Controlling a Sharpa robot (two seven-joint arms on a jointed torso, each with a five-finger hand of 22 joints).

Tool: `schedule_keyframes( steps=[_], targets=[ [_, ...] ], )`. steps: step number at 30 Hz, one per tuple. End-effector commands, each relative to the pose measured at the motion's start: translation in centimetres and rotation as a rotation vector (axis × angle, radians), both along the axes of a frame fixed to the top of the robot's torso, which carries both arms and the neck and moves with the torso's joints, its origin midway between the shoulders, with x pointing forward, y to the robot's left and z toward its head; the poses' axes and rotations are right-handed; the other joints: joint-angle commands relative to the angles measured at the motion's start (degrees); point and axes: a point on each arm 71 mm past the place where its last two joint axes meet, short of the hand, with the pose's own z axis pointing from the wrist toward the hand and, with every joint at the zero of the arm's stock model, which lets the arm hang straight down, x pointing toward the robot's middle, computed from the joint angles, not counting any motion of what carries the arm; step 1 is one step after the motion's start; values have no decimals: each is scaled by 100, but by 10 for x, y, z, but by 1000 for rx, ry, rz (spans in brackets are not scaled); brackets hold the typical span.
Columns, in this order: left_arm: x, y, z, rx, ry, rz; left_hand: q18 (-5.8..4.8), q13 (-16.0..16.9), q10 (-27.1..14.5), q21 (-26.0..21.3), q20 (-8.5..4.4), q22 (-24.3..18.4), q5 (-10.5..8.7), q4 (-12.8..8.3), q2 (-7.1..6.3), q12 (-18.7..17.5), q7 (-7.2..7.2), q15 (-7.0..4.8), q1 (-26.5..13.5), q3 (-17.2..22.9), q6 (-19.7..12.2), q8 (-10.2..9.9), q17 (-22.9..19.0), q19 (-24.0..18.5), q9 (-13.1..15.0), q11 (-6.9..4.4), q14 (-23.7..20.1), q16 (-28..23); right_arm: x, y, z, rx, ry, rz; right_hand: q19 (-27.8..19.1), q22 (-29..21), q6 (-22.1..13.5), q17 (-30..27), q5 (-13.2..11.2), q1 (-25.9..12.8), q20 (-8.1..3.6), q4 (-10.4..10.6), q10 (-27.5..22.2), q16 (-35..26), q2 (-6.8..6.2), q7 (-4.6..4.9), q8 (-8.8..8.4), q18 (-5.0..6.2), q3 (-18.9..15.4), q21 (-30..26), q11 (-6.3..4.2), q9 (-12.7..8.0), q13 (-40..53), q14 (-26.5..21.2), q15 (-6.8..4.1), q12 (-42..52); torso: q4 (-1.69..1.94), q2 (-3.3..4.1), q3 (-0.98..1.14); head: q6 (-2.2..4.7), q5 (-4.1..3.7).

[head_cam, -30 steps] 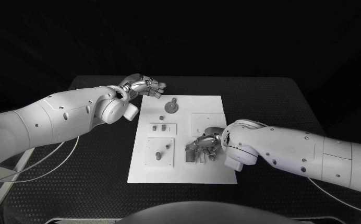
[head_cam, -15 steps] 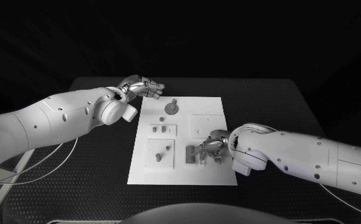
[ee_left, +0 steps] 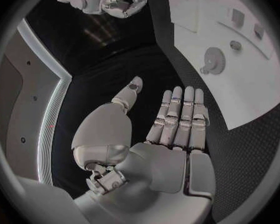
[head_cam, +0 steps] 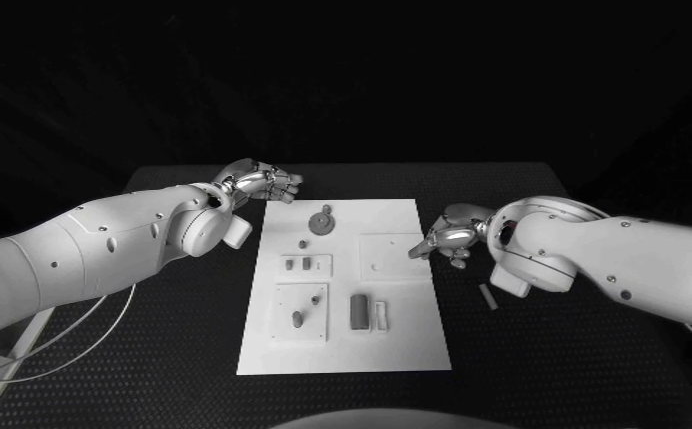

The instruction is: Assemble the parts on the task board

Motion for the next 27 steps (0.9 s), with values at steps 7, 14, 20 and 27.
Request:
schedule_keyframes(
  steps=[7, 14, 20, 27],
  targets=[
    [-2, -1, -1, 0, -16, -1, 43, 10, 44, -3, 16, -5, -18, 1, -32, -17, -42, 29, 8, -28, 47, 35, 14, -48, 3, -8, -30, -28, 21, -79, 3, -243, -26, -25, 89, 125, 150, 28, 18, 434, -4, -311, 93, 91, 90, -44, 108, -3, -90, 121, -19, 54, 36, 104, -37, 78, -26, 3, 3, 123, -220],
    [-5, 2, -4, 7, -8, -3, 44, 11, 48, -2, 16, -5, -18, 0, -29, -15, -48, 29, 10, -28, 52, 38, 16, -47, 3, -9, -29, -29, 10, -105, 1, -421, -68, 22, 161, 115, 215, 43, 17, 535, -29, -318, 169, 154, 89, -75, 157, -3, -178, 182, -50, 80, 49, 176, -63, 104, -16, -3, 11, 216, -491],
    [-5, 2, -5, 8, -5, -5, 44, 12, 49, -2, 16, -4, -18, 1, -28, -15, -50, 29, 9, -29, 53, 38, 18, -47, 3, -9, -28, -30, 7, -119, -6, -516, -66, 29, 184, 102, 227, 40, 17, 447, -38, -225, 197, 167, 101, -84, 164, -3, -224, 191, -59, 83, 48, 200, -72, 95, -83, -5, 31, 189, -552],
    [-6, -3, -7, 4, 0, -21, 43, 12, 48, -2, 18, -5, -19, 2, -37, -17, -49, 31, -3, -41, 52, 37, 20, -50, 1, -9, -30, -34, 3, -113, -32, -531, -34, 42, 177, 88, 182, 35, 19, 189, -42, 124, 200, 164, -23, -71, 132, -3, -207, 176, -48, 65, 47, 191, -63, 61, -90, -9, 55, 150, -575]
  ],
)
